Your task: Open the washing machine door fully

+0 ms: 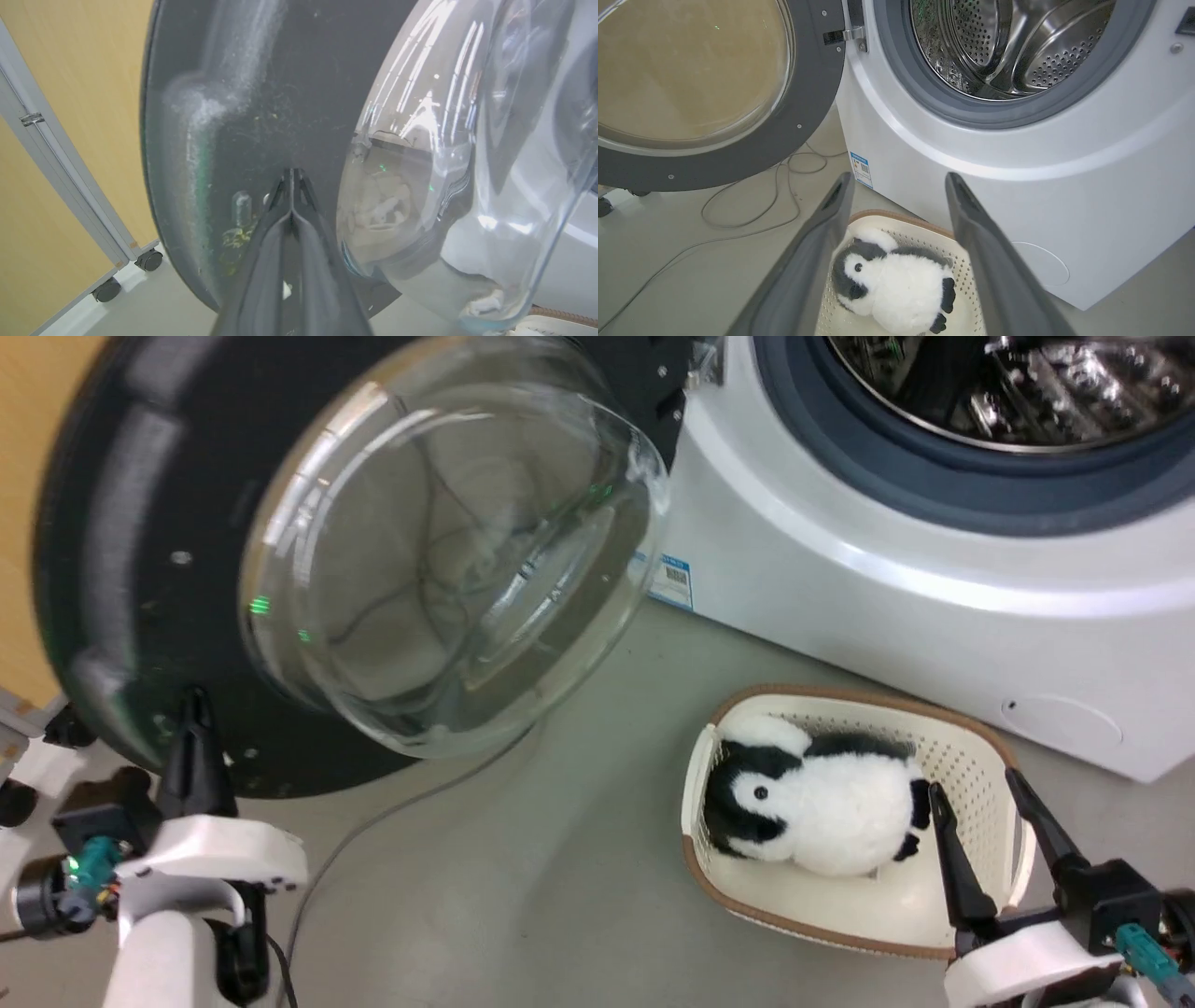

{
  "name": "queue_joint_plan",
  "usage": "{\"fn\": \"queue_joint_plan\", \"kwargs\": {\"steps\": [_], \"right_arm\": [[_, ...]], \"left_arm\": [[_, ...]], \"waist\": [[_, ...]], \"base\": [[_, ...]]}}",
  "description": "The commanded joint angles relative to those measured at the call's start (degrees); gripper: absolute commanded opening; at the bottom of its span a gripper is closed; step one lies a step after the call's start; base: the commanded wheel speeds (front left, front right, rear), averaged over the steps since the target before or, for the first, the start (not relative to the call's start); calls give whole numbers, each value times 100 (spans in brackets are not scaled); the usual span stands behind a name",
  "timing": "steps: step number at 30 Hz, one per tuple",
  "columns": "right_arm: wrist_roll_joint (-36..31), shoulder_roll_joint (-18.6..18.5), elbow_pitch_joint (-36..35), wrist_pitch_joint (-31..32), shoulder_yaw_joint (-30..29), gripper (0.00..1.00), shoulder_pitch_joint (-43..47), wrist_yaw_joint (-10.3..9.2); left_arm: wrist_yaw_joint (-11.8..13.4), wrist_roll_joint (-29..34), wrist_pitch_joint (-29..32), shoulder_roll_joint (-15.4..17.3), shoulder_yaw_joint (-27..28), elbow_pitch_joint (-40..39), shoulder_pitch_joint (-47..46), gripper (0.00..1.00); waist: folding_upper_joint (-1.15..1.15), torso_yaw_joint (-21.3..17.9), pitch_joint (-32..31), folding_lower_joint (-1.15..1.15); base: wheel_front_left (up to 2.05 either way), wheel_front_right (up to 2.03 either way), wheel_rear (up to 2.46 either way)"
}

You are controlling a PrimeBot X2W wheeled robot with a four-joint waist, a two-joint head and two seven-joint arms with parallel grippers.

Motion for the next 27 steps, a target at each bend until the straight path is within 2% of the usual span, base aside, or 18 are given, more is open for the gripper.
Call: {"fn": "queue_joint_plan", "kwargs": {"steps": [1, 14, 27], "right_arm": [[-51, -35, -30, -26, 9, 100, -104, 3], [-100, -292, -62, -26, 10, 100, -398, 3], [-110, -350, -100, -26, -7, 100, -501, 3]], "left_arm": [[-21, -6, -25, -12, 66, 34, -128, 0], [-97, 55, -25, 5, 1257, 614, -895, 0], [-201, 248, -25, 405, 1863, 1193, -1592, 0]], "waist": [[0, -88, 133, 0], [0, -431, 718, 0], [0, -591, 1008, 0]], "base": [[0, 0, 0], [0, 0, 0], [0, 0, 0]]}}
